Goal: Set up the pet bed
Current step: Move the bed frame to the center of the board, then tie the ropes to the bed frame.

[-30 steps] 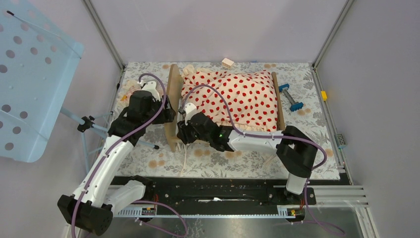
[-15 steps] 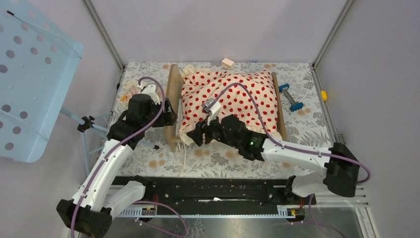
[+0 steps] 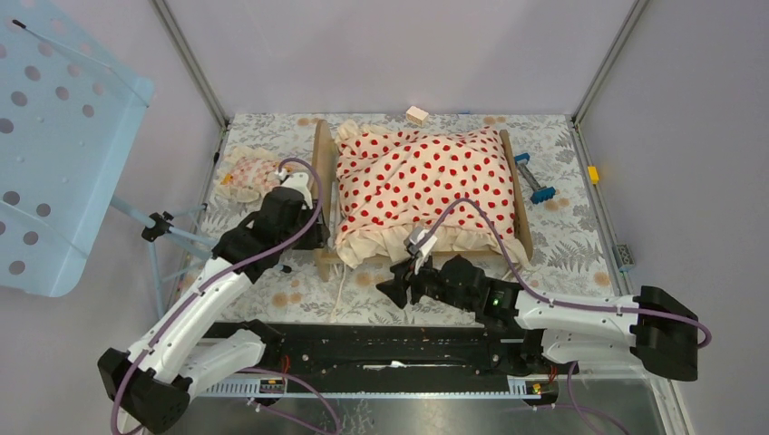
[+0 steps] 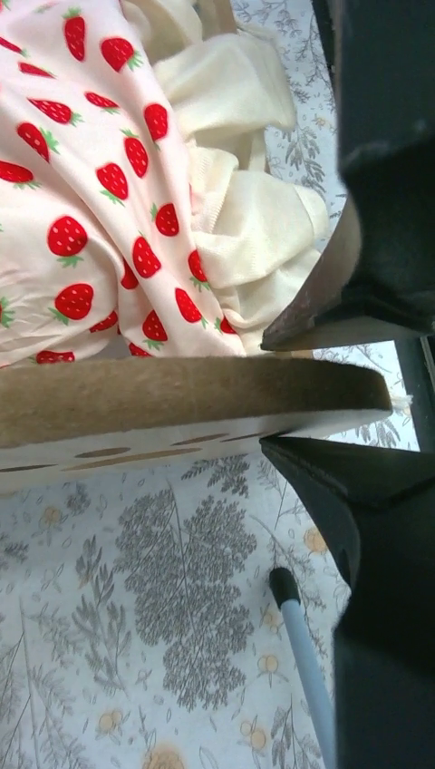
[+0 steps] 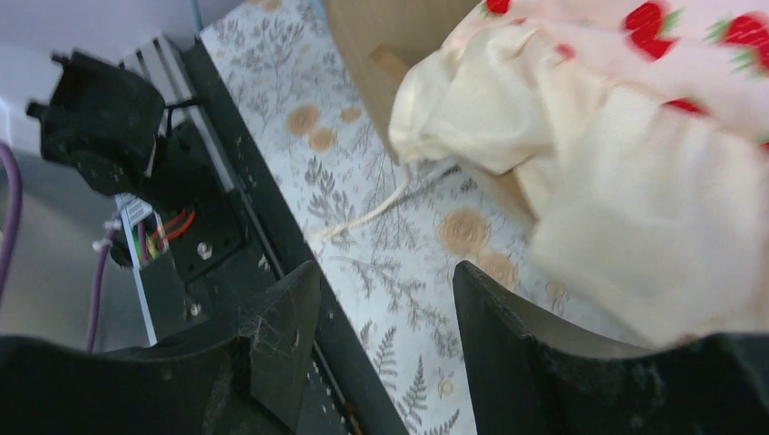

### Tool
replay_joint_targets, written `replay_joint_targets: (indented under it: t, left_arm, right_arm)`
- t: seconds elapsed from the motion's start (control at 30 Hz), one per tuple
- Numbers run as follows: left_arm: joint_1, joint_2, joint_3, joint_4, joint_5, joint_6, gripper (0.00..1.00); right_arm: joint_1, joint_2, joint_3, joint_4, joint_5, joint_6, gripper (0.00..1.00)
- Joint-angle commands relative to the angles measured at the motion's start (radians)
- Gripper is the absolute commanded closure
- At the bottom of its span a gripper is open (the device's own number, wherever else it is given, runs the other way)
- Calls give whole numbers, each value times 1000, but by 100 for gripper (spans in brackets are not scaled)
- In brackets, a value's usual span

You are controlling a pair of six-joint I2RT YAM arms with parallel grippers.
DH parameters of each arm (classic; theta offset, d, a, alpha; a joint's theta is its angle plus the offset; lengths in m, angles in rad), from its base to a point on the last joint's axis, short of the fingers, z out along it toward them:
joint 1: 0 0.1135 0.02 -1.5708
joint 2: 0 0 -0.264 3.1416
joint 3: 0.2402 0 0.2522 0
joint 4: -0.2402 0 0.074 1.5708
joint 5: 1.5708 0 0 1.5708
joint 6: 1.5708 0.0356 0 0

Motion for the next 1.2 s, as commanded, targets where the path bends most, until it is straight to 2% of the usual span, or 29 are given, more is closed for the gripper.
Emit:
replay_joint_targets:
  t: [0.0, 0.07, 0.27, 0.57, 0.7, 0.83, 1.0, 1.17]
  left_arm:
    - [-115, 62, 20, 45, -73, -78, 64]
    - [-120, 90, 32, 65, -97, -70, 69]
    - [-115, 199, 113, 100, -188, 8, 74]
    - [-29, 343, 227, 144, -133, 101, 75]
    - [23, 360, 245, 146, -95, 146, 73]
    - [37, 355, 254, 145, -71, 174, 65]
    - [54, 345, 246, 143, -53, 190, 60]
    - [62, 335, 225, 143, -32, 204, 60]
  right_arm:
    - [58, -42, -101, 162, 60, -18, 37]
    - [69, -62, -131, 181, 87, -1, 37]
    - [81, -101, -180, 177, 112, -2, 37]
    - [83, -71, -208, 242, 156, -22, 34]
    - [83, 34, -189, 335, 169, -12, 38]
    - [86, 180, -143, 438, 236, 2, 45]
    - [84, 407, -104, 668, 336, 23, 55]
    - [84, 641, -2, 782, 385, 19, 54]
